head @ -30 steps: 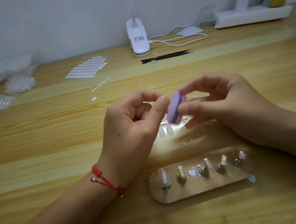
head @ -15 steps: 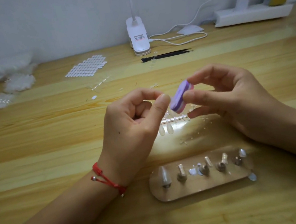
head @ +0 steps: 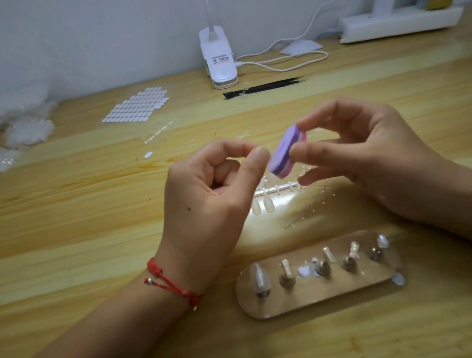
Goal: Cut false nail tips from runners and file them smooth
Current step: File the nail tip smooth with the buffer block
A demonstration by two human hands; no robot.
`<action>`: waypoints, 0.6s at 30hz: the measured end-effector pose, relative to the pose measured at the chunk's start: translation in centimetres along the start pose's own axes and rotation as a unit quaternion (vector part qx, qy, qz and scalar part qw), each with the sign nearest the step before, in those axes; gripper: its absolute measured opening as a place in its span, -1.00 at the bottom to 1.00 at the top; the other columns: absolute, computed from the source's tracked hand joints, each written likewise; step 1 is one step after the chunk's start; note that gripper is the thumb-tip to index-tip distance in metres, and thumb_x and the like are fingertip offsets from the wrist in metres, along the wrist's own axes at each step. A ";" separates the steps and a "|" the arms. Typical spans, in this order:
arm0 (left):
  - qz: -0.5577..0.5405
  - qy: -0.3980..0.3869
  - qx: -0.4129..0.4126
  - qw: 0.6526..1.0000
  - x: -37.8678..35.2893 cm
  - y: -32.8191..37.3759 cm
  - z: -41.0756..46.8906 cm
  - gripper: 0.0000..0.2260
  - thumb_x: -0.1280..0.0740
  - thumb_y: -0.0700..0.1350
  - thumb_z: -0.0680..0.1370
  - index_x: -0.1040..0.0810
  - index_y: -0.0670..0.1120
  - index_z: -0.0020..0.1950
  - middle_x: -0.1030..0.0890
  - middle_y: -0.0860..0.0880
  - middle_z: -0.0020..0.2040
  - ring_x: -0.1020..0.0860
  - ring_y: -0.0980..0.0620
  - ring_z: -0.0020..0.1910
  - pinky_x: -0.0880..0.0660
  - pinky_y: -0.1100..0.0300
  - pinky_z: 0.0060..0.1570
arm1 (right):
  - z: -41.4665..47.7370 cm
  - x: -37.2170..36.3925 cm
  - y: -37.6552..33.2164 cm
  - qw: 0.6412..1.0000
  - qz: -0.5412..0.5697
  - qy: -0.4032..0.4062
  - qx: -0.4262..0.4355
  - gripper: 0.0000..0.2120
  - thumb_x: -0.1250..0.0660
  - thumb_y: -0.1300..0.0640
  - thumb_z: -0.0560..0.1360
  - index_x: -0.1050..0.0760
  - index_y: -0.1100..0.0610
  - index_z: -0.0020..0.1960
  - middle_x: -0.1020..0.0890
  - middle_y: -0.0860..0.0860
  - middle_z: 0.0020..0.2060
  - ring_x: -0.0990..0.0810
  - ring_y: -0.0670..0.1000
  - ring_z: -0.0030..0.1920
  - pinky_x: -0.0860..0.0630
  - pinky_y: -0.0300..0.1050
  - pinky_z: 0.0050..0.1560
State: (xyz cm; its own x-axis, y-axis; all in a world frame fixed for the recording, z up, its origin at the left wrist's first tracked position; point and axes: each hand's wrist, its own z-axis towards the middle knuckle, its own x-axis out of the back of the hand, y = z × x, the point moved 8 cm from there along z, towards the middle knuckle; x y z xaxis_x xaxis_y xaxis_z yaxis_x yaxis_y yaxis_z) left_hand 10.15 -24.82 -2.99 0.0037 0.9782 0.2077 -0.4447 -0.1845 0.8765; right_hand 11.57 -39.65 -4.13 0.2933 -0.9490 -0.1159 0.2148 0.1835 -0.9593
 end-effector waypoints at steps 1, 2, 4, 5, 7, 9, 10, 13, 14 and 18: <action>0.003 -0.002 -0.001 1.000 0.0 0.0 0.0 -0.92 -0.37 -0.19 0.51 -0.60 -0.13 -0.19 -0.25 -0.04 -0.54 -0.19 0.19 -0.56 -0.17 0.41 -0.52 | 0.0 -0.3 0.1 1.000 -0.003 -0.013 -0.003 -0.77 -0.55 0.16 0.19 -0.60 0.08 -0.19 -0.70 -0.03 -0.17 -0.72 0.04 -0.21 -0.62 -0.20 -0.29; 0.007 -0.003 -0.003 1.000 0.0 0.0 0.0 -0.92 -0.37 -0.18 0.51 -0.60 -0.11 -0.18 -0.27 -0.10 -0.54 -0.21 0.17 -0.55 -0.18 0.39 -0.52 | -0.2 -0.8 0.2 0.999 -0.007 -0.034 -0.009 -0.78 -0.57 0.18 0.20 -0.60 0.07 -0.20 -0.70 -0.02 -0.17 -0.73 0.05 -0.21 -0.61 -0.20 -0.30; 0.005 0.000 -0.001 1.000 0.0 0.0 0.0 -0.92 -0.37 -0.17 0.51 -0.60 -0.10 -0.19 -0.29 -0.08 -0.53 -0.21 0.19 -0.55 -0.19 0.39 -0.52 | -0.3 -1.2 0.3 0.999 -0.014 -0.045 -0.012 -0.77 -0.58 0.18 0.19 -0.60 0.07 -0.21 -0.71 -0.01 -0.17 -0.73 0.06 -0.20 -0.61 -0.20 -0.31; 0.001 0.002 0.002 1.000 0.1 -0.1 0.0 -0.92 -0.37 -0.18 0.51 -0.59 -0.10 -0.19 -0.28 -0.05 -0.53 -0.20 0.20 -0.56 -0.18 0.41 -0.52 | -0.2 -0.9 0.2 0.999 -0.014 -0.031 -0.007 -0.75 -0.58 0.16 0.18 -0.59 0.09 -0.20 -0.70 -0.02 -0.17 -0.73 0.06 -0.20 -0.61 -0.20 -0.31; 0.000 0.003 0.008 1.000 0.1 -0.2 0.0 -0.91 -0.37 -0.19 0.51 -0.59 -0.12 -0.20 -0.26 0.01 -0.53 -0.18 0.20 -0.57 -0.17 0.42 -0.52 | -0.1 -0.4 -0.1 1.000 -0.009 -0.010 -0.002 -0.78 -0.54 0.13 0.17 -0.59 0.07 -0.20 -0.69 -0.04 -0.19 -0.72 0.05 -0.21 -0.61 -0.20 -0.31; 0.007 0.002 0.006 1.000 0.0 -0.2 0.0 -0.92 -0.37 -0.19 0.51 -0.59 -0.12 -0.20 -0.26 0.03 -0.54 -0.19 0.20 -0.57 -0.18 0.42 -0.51 | -0.3 -1.1 0.0 0.999 -0.011 -0.041 -0.009 -0.82 -0.53 0.17 0.20 -0.61 0.03 -0.23 -0.70 0.01 -0.18 -0.73 0.07 -0.20 -0.61 -0.20 -0.33; 0.008 0.003 0.004 1.000 0.0 -0.1 0.0 -0.92 -0.37 -0.18 0.51 -0.59 -0.12 -0.19 -0.27 0.01 -0.55 -0.20 0.20 -0.57 -0.18 0.42 -0.52 | -0.5 -1.7 0.1 0.998 -0.016 -0.063 -0.012 -0.83 -0.52 0.21 0.21 -0.62 0.03 -0.23 -0.71 0.03 -0.17 -0.73 0.07 -0.20 -0.61 -0.20 -0.34; -0.009 0.026 0.015 1.000 0.5 -0.4 0.2 -0.92 -0.38 -0.15 0.50 -0.60 -0.12 -0.18 -0.25 -0.01 -0.56 -0.20 0.19 -0.56 -0.19 0.41 -0.52 | -0.6 -1.7 0.3 0.997 -0.028 -0.074 -0.010 -0.82 -0.49 0.26 0.28 -0.60 0.10 -0.15 -0.69 0.03 -0.16 -0.72 0.07 -0.20 -0.60 -0.19 -0.34; -0.020 0.034 0.026 0.999 0.7 -0.6 0.2 -0.92 -0.38 -0.15 0.49 -0.60 -0.12 -0.18 -0.24 0.05 -0.56 -0.18 0.19 -0.56 -0.17 0.42 -0.53 | -0.4 -1.3 0.3 0.998 -0.027 -0.061 -0.019 -0.83 -0.49 0.27 0.33 -0.59 0.10 -0.12 -0.67 0.02 -0.16 -0.71 0.07 -0.21 -0.59 -0.20 -0.36; -0.055 0.020 0.050 0.997 0.3 -1.0 0.2 -0.92 -0.41 -0.08 0.43 -0.62 -0.08 -0.22 -0.22 0.13 -0.57 -0.15 0.21 -0.59 -0.15 0.44 -0.55 | 0.0 -0.3 1.0 0.997 -0.002 -0.030 -0.070 -0.73 -0.13 0.22 0.43 -0.60 0.03 -0.17 -0.62 0.05 -0.28 -0.43 -0.05 -0.41 -0.33 -0.26 -0.51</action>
State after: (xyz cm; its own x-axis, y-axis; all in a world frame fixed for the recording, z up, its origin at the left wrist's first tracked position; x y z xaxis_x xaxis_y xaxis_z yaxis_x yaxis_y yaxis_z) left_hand 10.79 -24.40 -3.72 0.0107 0.9958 0.0914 -0.3520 -0.0818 0.9324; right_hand 11.67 -39.21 -5.06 0.3484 -0.9320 -0.1003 0.0851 0.1380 -0.9868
